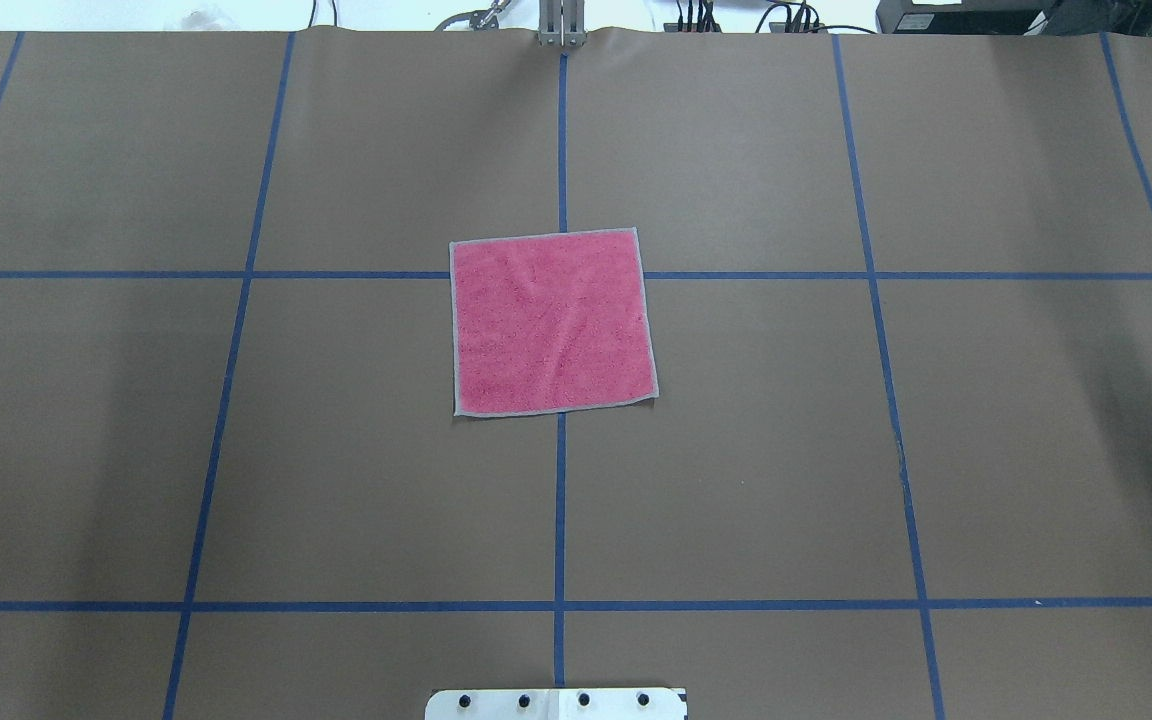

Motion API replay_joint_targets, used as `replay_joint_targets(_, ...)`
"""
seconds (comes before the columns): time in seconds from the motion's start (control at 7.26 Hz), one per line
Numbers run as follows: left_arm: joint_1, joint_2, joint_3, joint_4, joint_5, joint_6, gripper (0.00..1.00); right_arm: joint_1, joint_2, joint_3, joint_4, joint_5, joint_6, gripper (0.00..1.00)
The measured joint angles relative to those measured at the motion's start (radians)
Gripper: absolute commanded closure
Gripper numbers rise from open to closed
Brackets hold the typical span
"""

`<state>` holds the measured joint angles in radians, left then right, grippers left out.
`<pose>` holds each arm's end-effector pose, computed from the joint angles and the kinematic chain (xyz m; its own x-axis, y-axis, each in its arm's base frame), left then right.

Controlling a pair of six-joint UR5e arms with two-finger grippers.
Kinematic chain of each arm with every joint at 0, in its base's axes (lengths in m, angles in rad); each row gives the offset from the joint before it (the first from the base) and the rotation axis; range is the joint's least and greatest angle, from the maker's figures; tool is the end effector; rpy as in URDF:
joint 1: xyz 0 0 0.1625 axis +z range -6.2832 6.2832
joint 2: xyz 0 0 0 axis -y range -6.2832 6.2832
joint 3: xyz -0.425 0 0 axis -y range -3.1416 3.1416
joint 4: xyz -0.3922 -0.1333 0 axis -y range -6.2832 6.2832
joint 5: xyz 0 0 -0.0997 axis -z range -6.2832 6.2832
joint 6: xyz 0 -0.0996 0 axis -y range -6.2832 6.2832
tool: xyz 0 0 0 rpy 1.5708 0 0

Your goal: Fold towel twice with both arms

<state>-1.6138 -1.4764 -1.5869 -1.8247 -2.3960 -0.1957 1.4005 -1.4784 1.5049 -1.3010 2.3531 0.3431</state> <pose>-0.0799 -0.4579 0.6654 0.6620 -0.0941 -0.7436 0.1744 0.9842 0.0307 -0.0306 -0.5500 0.6138 0.6800 0.0129 0.7331 -0.0708 0.9963 0.0482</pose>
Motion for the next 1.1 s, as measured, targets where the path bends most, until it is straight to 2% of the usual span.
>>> replay_joint_targets(0.55,0.006,0.025,-0.001,-0.049,0.000,0.004,0.00,0.000,-0.005,0.002,0.000,0.002,-0.004,0.01)
replay_joint_targets(1.1,0.006,0.074,0.015,-0.195,-0.030,-0.037,0.00,-0.001,-0.005,0.007,0.002,0.001,-0.001,0.00)
